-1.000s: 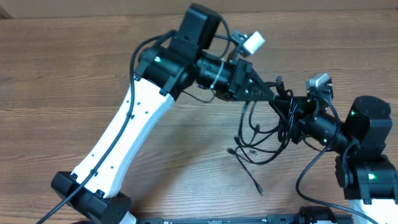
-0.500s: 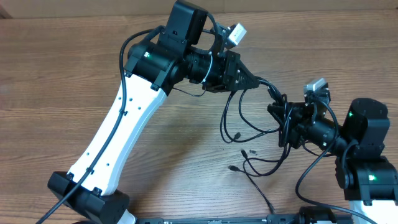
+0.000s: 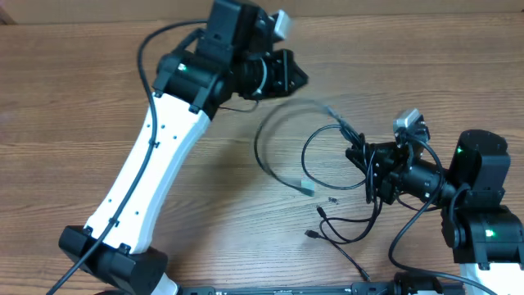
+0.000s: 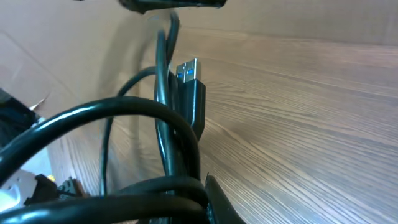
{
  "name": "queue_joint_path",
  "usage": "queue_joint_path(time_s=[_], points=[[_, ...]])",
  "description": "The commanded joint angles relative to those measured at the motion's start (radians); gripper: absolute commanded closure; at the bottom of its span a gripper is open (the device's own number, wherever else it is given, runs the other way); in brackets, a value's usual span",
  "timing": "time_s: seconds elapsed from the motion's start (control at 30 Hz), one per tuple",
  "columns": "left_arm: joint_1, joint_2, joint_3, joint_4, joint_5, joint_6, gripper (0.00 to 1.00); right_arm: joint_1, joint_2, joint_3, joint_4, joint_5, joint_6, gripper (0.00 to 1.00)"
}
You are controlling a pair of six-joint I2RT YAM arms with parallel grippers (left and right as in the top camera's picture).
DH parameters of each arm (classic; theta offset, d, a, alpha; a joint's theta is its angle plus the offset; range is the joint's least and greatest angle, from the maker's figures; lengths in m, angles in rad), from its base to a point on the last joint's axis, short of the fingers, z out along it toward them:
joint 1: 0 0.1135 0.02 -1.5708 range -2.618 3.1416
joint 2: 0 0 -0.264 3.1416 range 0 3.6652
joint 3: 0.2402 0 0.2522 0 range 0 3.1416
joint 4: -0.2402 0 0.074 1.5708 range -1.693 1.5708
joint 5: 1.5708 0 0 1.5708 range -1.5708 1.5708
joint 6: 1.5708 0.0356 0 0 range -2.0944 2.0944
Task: Untangle cables
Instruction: 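Bring the left gripper down toward the cables held by the right gripper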
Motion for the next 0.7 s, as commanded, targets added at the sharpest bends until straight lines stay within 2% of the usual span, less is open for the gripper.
queue_joint_path(time_s=[0.0,0.23,0.3,0.37,0.43,0.47,0.67], points=[[0.003,-0.007,0.013,-0.002,-0.099,-0.008,0.87,-0.003,-0.016,0.014,0.002,-0.046,-0.016,0.91],[0.002,-0.006,0.011,-0.087,-0.109,0.016,0.82,-0.003,-0.016,0.014,0.005,-0.068,-0.016,0.91],[0.002,-0.006,0.011,-0.119,-0.034,0.119,0.82,-0.003,-0.016,0.014,0.01,-0.064,-0.016,0.91],[-0.001,-0.006,0.011,-0.142,0.094,0.281,0.86,-0.003,-0.016,0.014,0.013,-0.043,-0.016,0.91],[-0.005,-0.007,0.011,-0.171,0.254,0.504,0.9,-0.003,-0.016,0.014,0.013,-0.013,-0.016,0.91],[-0.004,-0.007,0.011,-0.183,0.294,0.57,0.9,-0.003,-0.016,0.014,0.013,-0.005,-0.016,0.91],[-0.002,-0.007,0.011,-0.187,0.322,0.841,0.91,-0.003,-0.014,0.013,-0.002,0.013,-0.016,0.91]])
